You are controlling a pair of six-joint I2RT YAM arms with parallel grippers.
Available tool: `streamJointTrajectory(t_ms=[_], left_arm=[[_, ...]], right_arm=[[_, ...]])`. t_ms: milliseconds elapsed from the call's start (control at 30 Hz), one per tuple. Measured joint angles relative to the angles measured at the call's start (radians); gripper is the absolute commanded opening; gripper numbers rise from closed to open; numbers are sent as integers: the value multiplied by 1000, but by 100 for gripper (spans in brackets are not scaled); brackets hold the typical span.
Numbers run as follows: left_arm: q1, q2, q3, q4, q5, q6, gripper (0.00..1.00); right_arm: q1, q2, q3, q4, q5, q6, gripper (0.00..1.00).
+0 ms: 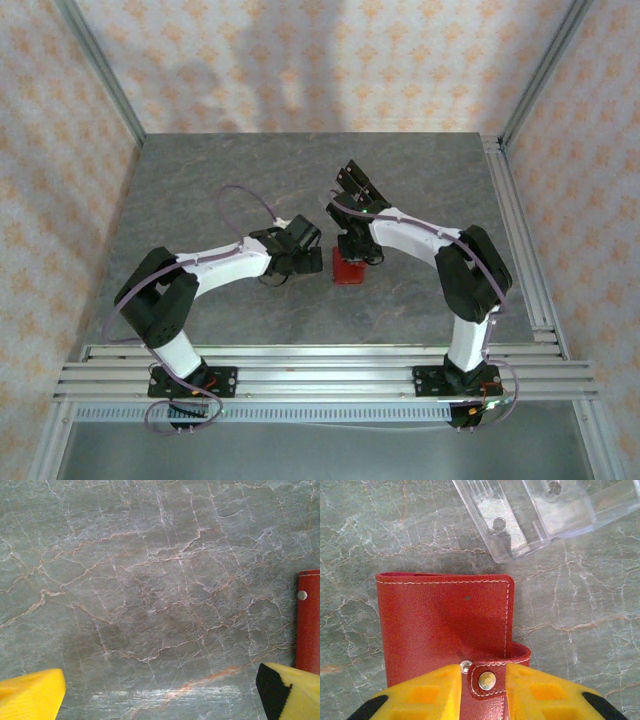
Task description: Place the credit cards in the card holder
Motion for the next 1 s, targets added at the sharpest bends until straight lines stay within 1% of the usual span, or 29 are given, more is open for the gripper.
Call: streamJointTrajectory(t_ms=[267, 400, 567, 667, 800, 900, 933, 1000], left_arm=[[0, 0, -5, 5, 1, -1, 100], [0, -2, -12, 6, 3, -4, 100], [0, -2, -18, 6, 3, -4, 100], [0, -3, -18, 6, 3, -4, 100], [0, -3, -18, 6, 3, -4, 100], [0, -3, -18, 6, 4, -4, 100], [0, -3, -18, 6, 4, -4, 100], [0, -3, -18, 6, 4, -4, 100]], right_arm=[[9, 3, 0, -6, 6, -7, 29], [11, 8, 0, -6, 7, -10, 27], [11, 26, 0, -10, 13, -19, 18], [11, 30, 0, -11, 14, -21, 11], [11, 31, 0, -12, 15, -21, 9], [11, 31, 0, -13, 17, -22, 2], [11, 31, 0, -13, 17, -23, 0], [11, 31, 0, -13, 17, -21, 0]])
